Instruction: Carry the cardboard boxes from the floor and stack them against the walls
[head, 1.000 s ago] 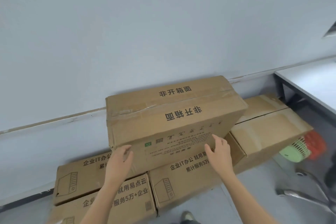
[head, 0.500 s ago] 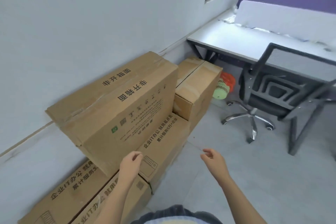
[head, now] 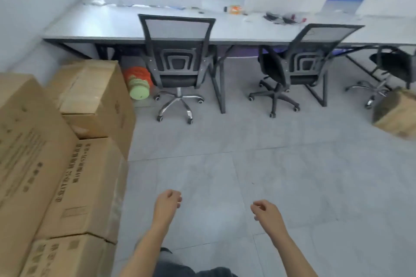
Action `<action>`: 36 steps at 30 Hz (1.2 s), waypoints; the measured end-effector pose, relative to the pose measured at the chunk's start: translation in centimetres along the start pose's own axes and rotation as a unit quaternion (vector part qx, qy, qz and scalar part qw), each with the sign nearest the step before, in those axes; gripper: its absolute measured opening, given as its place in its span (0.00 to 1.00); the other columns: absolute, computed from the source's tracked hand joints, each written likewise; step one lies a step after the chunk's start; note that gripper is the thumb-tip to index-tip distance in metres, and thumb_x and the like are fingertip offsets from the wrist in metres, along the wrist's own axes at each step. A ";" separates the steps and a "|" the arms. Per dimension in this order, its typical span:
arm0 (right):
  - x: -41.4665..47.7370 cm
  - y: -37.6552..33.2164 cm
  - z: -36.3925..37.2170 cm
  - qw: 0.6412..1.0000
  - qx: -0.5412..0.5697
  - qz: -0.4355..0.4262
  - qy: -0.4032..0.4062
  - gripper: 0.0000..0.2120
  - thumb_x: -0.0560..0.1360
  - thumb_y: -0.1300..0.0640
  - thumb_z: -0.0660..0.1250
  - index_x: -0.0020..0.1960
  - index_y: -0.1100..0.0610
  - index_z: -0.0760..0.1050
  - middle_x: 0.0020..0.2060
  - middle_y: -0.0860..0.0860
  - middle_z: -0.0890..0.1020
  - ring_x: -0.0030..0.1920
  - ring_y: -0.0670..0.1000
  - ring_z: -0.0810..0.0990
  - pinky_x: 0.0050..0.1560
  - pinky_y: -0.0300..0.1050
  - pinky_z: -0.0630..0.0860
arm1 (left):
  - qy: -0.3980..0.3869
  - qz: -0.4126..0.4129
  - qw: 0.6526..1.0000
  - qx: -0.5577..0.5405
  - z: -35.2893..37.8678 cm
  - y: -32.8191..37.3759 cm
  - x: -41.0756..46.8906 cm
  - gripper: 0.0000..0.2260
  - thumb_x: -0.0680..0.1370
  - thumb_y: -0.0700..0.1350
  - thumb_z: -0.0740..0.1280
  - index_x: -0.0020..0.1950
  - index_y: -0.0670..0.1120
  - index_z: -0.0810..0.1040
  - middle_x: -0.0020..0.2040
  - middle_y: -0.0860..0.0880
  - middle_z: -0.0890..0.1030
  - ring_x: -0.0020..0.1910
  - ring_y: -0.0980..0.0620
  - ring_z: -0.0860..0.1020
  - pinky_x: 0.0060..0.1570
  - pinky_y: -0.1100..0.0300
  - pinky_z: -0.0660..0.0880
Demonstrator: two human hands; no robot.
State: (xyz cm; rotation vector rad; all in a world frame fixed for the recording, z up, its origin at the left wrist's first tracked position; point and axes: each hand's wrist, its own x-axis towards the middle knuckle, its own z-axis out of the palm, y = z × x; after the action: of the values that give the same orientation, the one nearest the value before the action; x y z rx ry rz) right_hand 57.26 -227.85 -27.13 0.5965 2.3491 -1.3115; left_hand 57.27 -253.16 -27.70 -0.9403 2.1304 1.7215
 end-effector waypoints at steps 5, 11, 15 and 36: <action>-5.7 11.3 -7.7 0.981 0.100 0.119 0.116 0.12 0.77 0.57 0.62 0.59 0.60 0.73 0.52 0.52 0.77 0.53 0.53 0.78 0.50 0.43 0.70 | -0.263 0.071 0.946 0.175 14.5 -0.1 -6.5 0.09 0.79 0.41 0.61 0.40 0.44 0.77 0.40 0.47 0.79 0.37 0.52 0.76 0.36 0.64 0.68; -8.8 17.3 -12.4 0.947 0.180 0.183 0.194 0.15 0.76 0.57 0.62 0.62 0.59 0.73 0.53 0.51 0.77 0.54 0.53 0.78 0.48 0.42 0.70 | -0.320 0.091 0.909 0.249 22.3 1.4 -9.3 0.08 0.78 0.41 0.61 0.43 0.42 0.78 0.40 0.47 0.80 0.39 0.50 0.77 0.40 0.63 0.70; -9.4 19.2 -14.8 0.930 0.198 0.222 0.216 0.16 0.76 0.56 0.63 0.62 0.59 0.73 0.56 0.53 0.77 0.58 0.53 0.76 0.57 0.44 0.70 | -0.350 0.099 0.888 0.282 27.0 2.1 -9.2 0.07 0.78 0.41 0.62 0.43 0.42 0.78 0.42 0.46 0.81 0.38 0.52 0.77 0.39 0.61 0.70; -2.7 26.9 -32.0 0.812 0.311 0.367 0.331 0.15 0.76 0.58 0.64 0.61 0.61 0.73 0.53 0.54 0.78 0.55 0.52 0.75 0.50 0.40 0.67 | -0.496 0.120 0.775 0.372 60.0 12.2 -11.3 0.08 0.77 0.40 0.63 0.39 0.43 0.76 0.39 0.46 0.79 0.36 0.51 0.76 0.38 0.60 0.68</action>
State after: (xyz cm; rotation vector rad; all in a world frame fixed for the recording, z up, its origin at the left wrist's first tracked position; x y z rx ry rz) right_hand 70.01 -187.95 -28.86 2.2020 1.6473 -1.5833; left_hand 46.30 -191.91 -28.25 0.4241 1.8399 0.8698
